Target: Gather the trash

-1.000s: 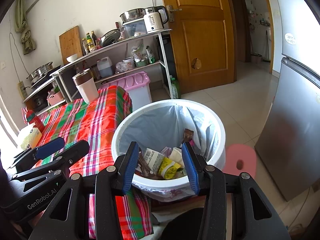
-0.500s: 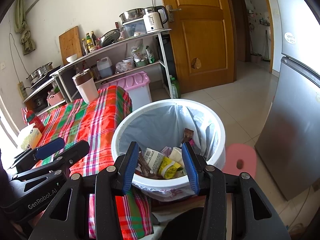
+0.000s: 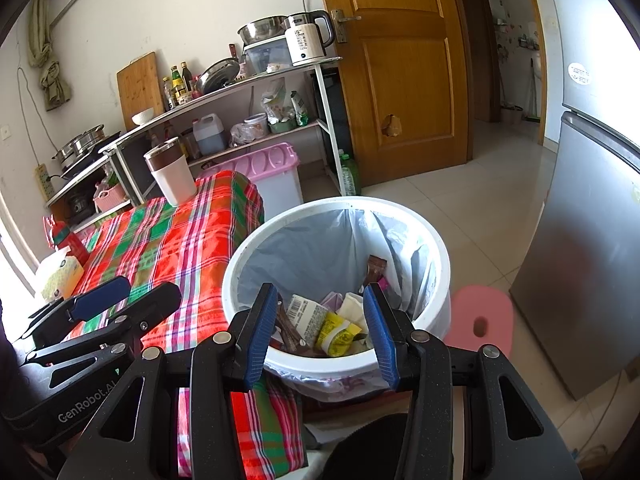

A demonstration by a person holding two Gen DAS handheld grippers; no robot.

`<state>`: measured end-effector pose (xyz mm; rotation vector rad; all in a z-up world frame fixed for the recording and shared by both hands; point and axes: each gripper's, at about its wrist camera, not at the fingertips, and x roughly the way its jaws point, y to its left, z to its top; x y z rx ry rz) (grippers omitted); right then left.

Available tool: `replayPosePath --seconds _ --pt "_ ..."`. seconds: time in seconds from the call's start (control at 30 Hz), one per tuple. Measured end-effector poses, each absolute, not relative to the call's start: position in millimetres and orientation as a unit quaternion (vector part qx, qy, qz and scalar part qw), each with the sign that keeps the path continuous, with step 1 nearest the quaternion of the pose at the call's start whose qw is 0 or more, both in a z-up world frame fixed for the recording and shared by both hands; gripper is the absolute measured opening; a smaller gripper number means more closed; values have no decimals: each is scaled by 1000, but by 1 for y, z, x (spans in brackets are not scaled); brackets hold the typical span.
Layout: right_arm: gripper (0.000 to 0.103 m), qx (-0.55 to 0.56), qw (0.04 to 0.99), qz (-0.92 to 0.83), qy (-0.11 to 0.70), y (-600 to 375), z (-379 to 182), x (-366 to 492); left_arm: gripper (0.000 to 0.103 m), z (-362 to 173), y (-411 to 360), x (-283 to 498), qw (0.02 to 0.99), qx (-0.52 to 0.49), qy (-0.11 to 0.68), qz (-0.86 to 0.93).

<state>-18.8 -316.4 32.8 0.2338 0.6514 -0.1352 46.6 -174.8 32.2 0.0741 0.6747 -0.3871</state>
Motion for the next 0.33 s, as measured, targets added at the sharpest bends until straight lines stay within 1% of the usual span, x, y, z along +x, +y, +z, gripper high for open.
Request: replayPosePath --seconds 0.33 --pt "46 115 938 -66 319 -318 33 -18 66 32 -177 46 923 36 331 -190"
